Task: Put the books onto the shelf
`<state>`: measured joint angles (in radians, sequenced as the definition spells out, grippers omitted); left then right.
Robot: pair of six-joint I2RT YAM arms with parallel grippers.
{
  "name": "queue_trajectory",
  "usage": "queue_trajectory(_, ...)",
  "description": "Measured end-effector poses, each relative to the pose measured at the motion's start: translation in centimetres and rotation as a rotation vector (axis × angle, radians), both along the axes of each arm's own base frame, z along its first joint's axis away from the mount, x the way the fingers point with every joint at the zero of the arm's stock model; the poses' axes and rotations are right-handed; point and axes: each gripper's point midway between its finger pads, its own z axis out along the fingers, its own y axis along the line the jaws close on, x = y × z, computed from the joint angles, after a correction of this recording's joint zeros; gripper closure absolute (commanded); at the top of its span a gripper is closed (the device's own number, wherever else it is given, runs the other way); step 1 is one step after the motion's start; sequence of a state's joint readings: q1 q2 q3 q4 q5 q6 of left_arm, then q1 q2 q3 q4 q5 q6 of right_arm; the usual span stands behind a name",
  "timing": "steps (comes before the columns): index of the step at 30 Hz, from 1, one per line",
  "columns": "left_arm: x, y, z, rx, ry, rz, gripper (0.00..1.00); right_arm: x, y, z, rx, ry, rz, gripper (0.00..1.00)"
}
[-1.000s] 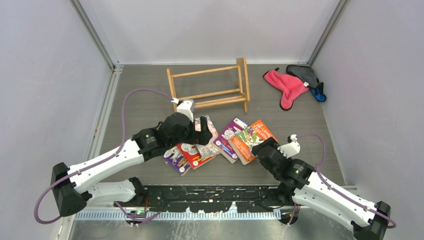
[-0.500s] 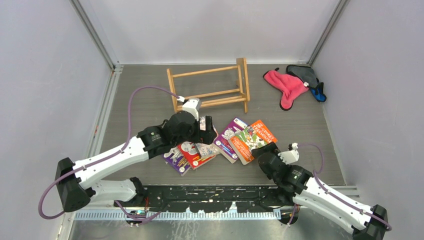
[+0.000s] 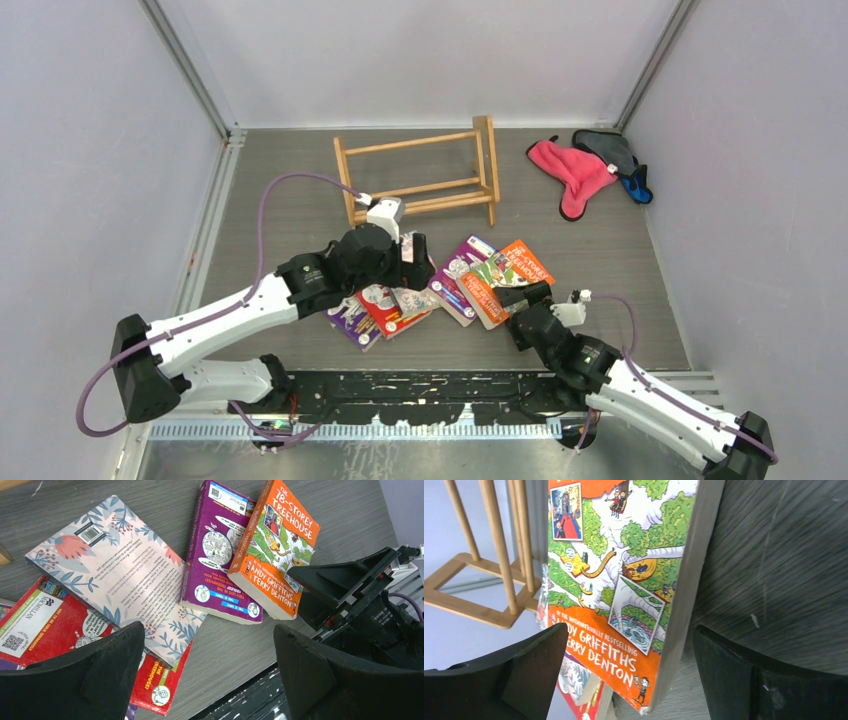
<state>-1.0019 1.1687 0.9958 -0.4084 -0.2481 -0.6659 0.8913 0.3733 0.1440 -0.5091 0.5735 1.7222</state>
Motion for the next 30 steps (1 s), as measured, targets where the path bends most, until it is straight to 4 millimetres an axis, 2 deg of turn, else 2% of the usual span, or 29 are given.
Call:
queue_trajectory(8, 0.1, 0.1, 0.0, 0.016, -0.015, -0.001, 0.01, 0.5, 0.6, 0.1, 0.048, -0.015, -0.018, 0.01)
queue_trajectory(13, 0.1, 0.1, -0.1, 0.019, -0.016, -0.004, 0.01, 0.0, -0.2, -1.0, -0.019, 0.036, -0.026, 0.0)
queue_trajectory(21, 0.2, 0.0, 0.0, 0.018, -0.02, 0.0, 0.01, -0.6, -1.0, -1.2, -0.083, 0.086, -0.027, 0.0)
queue_trajectory(30, 0.5, 0.0, 0.4, 0.012, -0.037, 0.007, 0.01, 1.0, 0.5, -1.2, -0.062, 0.066, -0.046, 0.01)
